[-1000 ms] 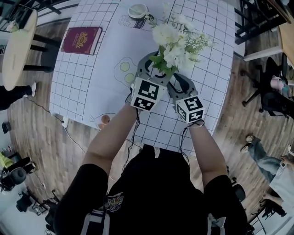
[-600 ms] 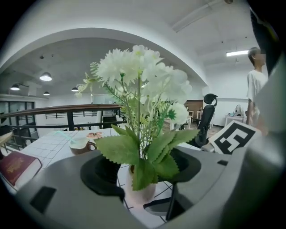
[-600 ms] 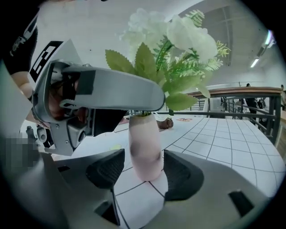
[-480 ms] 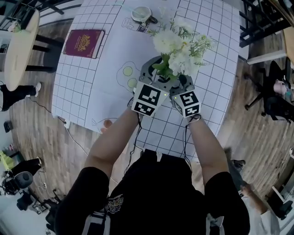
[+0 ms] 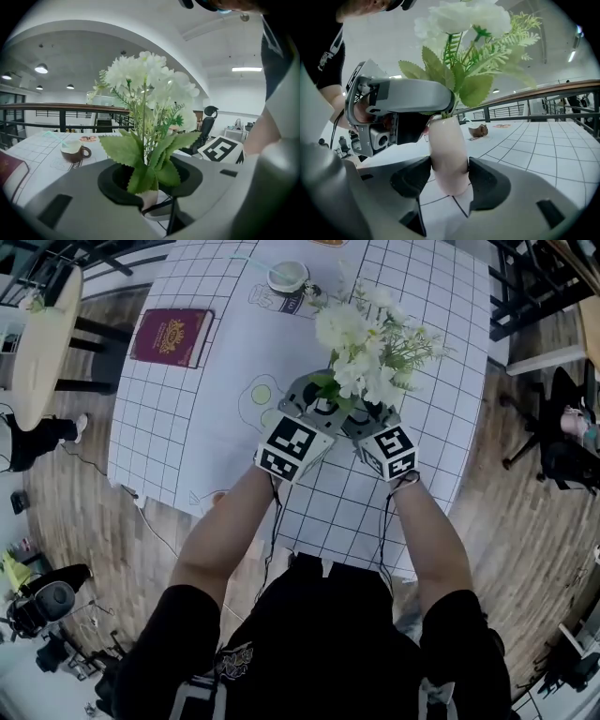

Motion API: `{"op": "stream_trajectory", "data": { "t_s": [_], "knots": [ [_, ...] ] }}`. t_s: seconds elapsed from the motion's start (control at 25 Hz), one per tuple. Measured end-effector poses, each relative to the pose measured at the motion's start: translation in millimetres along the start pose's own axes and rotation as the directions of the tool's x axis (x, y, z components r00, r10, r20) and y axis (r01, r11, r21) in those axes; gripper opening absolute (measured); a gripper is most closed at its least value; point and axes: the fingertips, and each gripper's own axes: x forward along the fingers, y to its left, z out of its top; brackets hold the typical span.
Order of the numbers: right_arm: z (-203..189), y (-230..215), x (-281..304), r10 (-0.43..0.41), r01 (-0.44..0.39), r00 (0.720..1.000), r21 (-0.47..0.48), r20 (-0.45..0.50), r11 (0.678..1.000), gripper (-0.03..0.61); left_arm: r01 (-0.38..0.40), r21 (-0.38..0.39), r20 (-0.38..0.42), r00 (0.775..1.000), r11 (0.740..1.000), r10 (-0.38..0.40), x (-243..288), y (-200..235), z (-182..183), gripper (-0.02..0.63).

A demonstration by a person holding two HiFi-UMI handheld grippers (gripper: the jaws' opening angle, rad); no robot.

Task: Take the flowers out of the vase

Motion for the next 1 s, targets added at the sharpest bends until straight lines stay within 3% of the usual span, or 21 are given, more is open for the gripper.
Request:
{"op": "stream_trajectory", "data": {
  "t_s": [0.36,1.0],
  "knots": [
    [0.3,-0.6,-0.6,0.006,-0.006,1.0,0.001,0.004,1.0,0.261,-0.037,-0.006,-0.004,0.999,0.999,0.037,0.6,6.0,0.9,0.086],
    [-1.4,-1.5,-1.6,0.013,-0.013,1.0,-0.001,0.009,1.0,0.261,-0.062,-0.025,0.05,0.997,0.998,0.063,-9.0,12.2,18.4,0.064]
  ]
}}
